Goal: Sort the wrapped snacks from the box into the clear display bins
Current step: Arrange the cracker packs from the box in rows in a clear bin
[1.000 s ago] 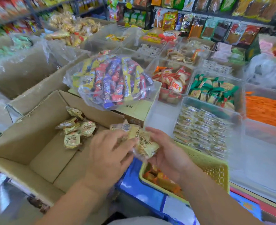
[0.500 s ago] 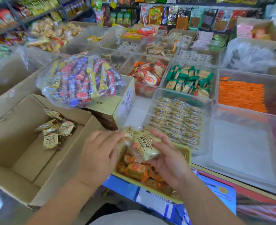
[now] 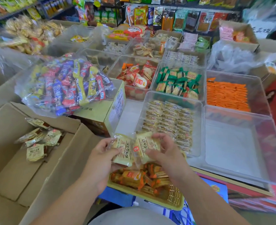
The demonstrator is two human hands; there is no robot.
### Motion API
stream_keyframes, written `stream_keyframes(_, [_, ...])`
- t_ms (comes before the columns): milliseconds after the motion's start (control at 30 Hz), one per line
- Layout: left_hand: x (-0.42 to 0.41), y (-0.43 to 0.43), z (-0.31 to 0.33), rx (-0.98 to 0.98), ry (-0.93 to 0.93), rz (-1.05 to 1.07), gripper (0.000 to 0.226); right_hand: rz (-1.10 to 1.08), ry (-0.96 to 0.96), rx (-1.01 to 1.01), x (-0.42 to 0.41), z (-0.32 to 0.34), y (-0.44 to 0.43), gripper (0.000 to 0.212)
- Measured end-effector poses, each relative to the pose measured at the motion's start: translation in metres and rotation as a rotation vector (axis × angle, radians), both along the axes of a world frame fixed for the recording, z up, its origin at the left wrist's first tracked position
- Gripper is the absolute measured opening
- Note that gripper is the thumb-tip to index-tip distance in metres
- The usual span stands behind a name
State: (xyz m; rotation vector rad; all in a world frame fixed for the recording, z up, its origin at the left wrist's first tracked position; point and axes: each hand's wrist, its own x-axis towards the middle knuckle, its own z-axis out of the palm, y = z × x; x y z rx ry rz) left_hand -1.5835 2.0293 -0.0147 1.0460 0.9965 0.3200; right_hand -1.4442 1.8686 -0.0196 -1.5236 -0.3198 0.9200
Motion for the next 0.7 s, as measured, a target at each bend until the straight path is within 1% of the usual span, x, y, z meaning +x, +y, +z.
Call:
stream_keyframes(33, [0.002, 0.001, -0.001, -0.013, -0.003, -0.033, 0.030, 0.009, -0.108, -0.119, 0.000, 0.000, 0.003, 0.037])
stream_keyframes(67, [0.004, 0.004, -0.002, -0.016, -0.003, -0.067, 0.033, 0.015, -0.171, -0.193, 0.000, -0.002, 0.005, 0.034])
stream_keyframes(133, [0.008, 0.009, -0.004, 0.010, 0.002, -0.138, 0.035, 0.019, -0.211, -0.242, -0.001, -0.004, 0.010, 0.033])
stream_keyframes(167, [0.010, 0.011, -0.004, 0.023, 0.002, -0.166, 0.034, 0.023, -0.238, -0.253, -0.002, -0.004, 0.013, 0.037])
stream_keyframes(200, [0.013, 0.014, -0.004, 0.032, 0.004, -0.187, 0.033, 0.027, -0.270, -0.262, -0.002, -0.002, 0.015, 0.046])
stream_keyframes(300, [0.021, 0.018, -0.008, 0.039, 0.010, -0.260, 0.032, 0.082, -0.358, -0.357, -0.004, 0.005, 0.021, 0.093])
stream_keyframes(333, [0.024, 0.018, -0.008, 0.038, 0.009, -0.289, 0.033, 0.113, -0.392, -0.407, -0.004, 0.007, 0.023, 0.104])
stream_keyframes(367, [0.027, 0.018, -0.009, 0.033, 0.009, -0.314, 0.033, 0.137, -0.421, -0.451, -0.002, 0.008, 0.025, 0.107])
stream_keyframes(400, [0.030, 0.019, -0.010, 0.018, 0.012, -0.335, 0.034, 0.150, -0.447, -0.481, 0.001, 0.008, 0.026, 0.099])
stream_keyframes(500, [0.037, 0.024, -0.014, -0.078, 0.014, -0.372, 0.034, 0.136, -0.476, -0.543, 0.014, 0.005, 0.027, 0.043])
stream_keyframes(533, [0.038, 0.027, -0.015, -0.112, 0.013, -0.370, 0.033, 0.123, -0.463, -0.537, 0.020, 0.005, 0.028, 0.031])
stream_keyframes(600, [0.038, 0.037, -0.020, -0.168, 0.009, -0.331, 0.032, 0.061, -0.477, -0.504, 0.031, 0.005, 0.031, 0.021])
stream_keyframes(667, [0.037, 0.050, -0.025, -0.259, -0.013, -0.244, 0.031, -0.023, -0.597, -0.509, 0.051, 0.000, 0.036, 0.017])
stream_keyframes(700, [0.035, 0.057, -0.028, -0.304, -0.028, -0.201, 0.032, -0.046, -0.615, -0.542, 0.064, -0.004, 0.040, 0.017])
